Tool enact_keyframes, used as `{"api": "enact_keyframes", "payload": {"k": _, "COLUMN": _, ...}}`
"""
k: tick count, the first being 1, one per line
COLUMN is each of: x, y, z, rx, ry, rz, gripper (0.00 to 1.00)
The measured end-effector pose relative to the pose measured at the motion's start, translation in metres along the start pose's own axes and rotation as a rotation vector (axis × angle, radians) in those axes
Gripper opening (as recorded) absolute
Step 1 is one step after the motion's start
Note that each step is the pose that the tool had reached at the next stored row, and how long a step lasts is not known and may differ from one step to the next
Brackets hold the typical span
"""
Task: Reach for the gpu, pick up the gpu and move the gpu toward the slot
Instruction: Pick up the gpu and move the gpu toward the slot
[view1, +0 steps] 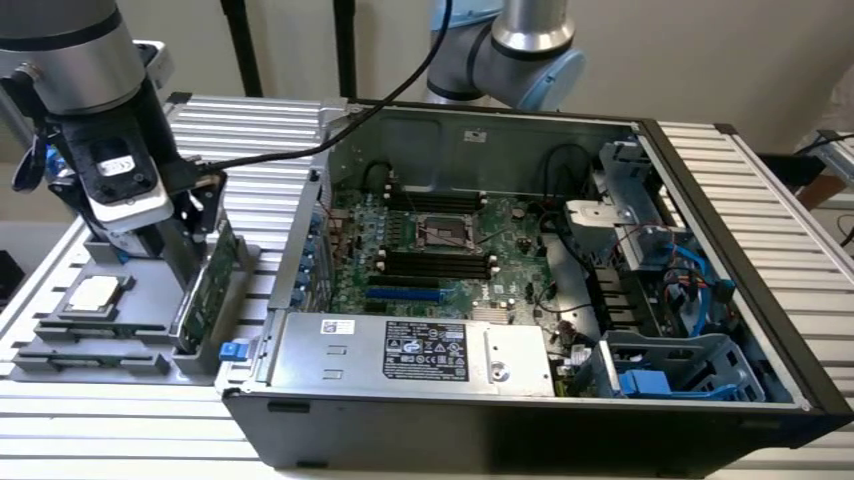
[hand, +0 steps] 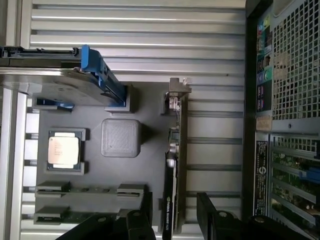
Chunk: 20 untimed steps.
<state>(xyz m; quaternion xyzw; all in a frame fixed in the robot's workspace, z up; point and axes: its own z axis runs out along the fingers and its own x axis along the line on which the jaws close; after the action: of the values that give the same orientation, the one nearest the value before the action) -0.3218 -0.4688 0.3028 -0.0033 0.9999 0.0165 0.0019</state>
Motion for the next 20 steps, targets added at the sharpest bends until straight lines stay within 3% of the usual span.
{"api": "enact_keyframes", "payload": {"k": 20, "x": -0.002, "y": -0.0010, "z": 0.0365, "rx": 0.0001, "ry": -0.0012, "rz": 0.036, "gripper": 0.48}}
